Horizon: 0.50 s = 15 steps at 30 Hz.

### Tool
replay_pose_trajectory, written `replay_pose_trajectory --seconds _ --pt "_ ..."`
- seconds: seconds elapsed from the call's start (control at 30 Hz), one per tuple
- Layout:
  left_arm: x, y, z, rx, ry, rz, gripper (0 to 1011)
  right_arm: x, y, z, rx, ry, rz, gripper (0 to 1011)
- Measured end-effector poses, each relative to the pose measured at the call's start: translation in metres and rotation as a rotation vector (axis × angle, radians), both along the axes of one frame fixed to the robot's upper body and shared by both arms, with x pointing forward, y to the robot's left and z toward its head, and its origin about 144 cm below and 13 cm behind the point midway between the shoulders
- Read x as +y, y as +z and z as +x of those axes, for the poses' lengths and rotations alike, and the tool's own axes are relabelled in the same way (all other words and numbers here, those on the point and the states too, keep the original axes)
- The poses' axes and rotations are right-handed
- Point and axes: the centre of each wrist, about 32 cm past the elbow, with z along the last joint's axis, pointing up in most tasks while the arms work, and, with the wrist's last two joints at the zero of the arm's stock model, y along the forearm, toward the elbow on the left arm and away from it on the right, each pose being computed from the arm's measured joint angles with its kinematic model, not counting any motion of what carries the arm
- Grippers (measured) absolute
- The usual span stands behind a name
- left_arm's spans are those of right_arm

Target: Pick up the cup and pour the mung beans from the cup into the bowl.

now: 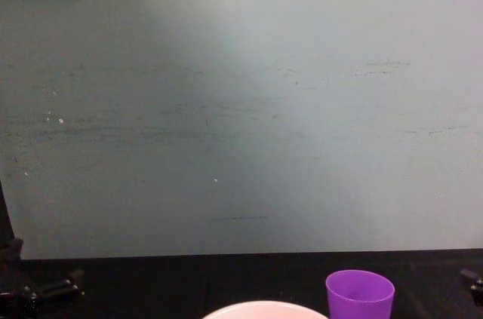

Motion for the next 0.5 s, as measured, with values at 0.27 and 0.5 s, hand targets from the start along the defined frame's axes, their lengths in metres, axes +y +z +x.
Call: replay_pose_trajectory --seconds 0.27,0.5 --pt "0.0000 0.0000 0.0000 0.000 0.000 0.000 1000 0.0000 0.0000 0.0000 0.000 0.000 0.000 1003" --pt "0.0000 0.0000 0.0000 0.000 0.000 0.000 1000 0.0000 0.0000 0.0000 0.000 0.000 0.000 1003"
